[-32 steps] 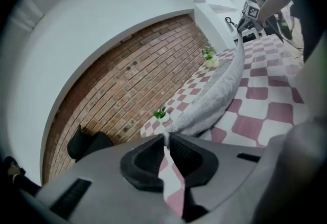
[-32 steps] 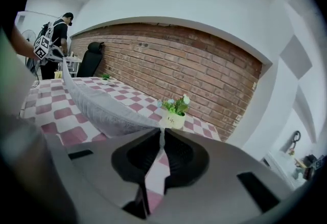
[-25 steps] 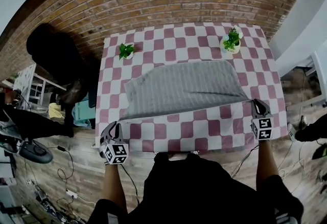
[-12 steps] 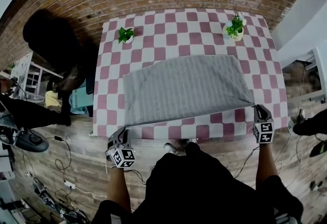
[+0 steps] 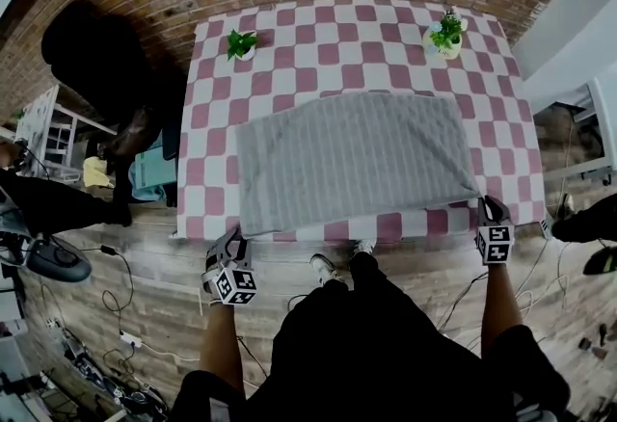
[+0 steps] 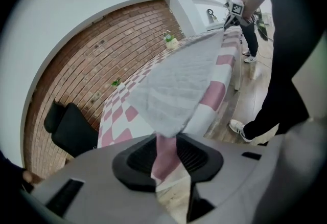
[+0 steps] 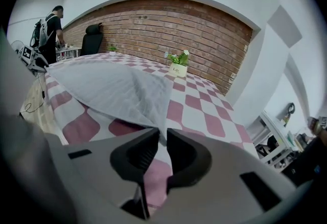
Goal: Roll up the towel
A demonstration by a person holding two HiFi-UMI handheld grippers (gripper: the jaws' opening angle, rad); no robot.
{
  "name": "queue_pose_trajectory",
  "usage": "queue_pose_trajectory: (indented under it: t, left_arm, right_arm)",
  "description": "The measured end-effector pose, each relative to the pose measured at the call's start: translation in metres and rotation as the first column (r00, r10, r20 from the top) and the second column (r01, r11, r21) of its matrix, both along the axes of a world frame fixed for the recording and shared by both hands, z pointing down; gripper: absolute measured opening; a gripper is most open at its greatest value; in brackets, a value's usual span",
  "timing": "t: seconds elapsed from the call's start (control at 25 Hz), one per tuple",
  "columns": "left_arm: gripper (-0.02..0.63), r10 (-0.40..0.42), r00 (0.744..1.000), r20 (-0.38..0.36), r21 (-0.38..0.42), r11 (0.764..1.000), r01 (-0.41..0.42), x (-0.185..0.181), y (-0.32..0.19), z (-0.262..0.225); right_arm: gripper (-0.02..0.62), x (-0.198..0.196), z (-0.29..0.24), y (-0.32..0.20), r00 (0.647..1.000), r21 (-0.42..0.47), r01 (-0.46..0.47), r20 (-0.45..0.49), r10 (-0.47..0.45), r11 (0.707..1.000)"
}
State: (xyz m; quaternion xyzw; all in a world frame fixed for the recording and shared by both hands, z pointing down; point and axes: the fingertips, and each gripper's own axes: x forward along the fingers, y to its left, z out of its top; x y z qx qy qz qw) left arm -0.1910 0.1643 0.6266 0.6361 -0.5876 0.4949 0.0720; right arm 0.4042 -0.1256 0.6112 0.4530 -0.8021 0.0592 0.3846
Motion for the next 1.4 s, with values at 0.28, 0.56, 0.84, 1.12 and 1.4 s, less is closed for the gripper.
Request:
queue_pose_trajectory:
  t: [0.28,0.56,0.84,1.12,1.4]
  left_arm:
    - [0.229,-0.175,0.974,-0.144,0.151,0.969,0.197,-0.03,-0.007,-0.054]
    - [0.214,-0.041,0.974,-0.225,0.344,0.932,0.118,0.002,-0.124,-0.128]
    - [0.198,0.255,0.934,-0.25,0.362,0.919,-0.155,0.121,-0.274,-0.15]
    - [0.179,0.477,0.845,-0.242,0.306,0.864,-0.4,0.239,-0.38,-0.151]
    - [0.157,0.618,0.753,-0.223,0.208,0.785,-0.583,0.331,-0.46,-0.128]
  right_arm:
    - [0.128,0.01,-0.01,0.013,0.989,-0.013,-0.094,0.117,0.094,0.996]
    - [0.143,0.01,-0.045,0.016,0.906,-0.024,-0.242,0.352,0.235,0.97]
    - [0.143,0.018,-0.033,0.016,0.878,-0.075,-0.298,0.37,0.304,0.952]
    - [0.143,0.023,-0.015,0.01,0.843,-0.155,-0.336,0.391,0.37,0.929]
    - [0.141,0.016,0.0,0.006,0.836,-0.221,-0.322,0.391,0.387,0.92]
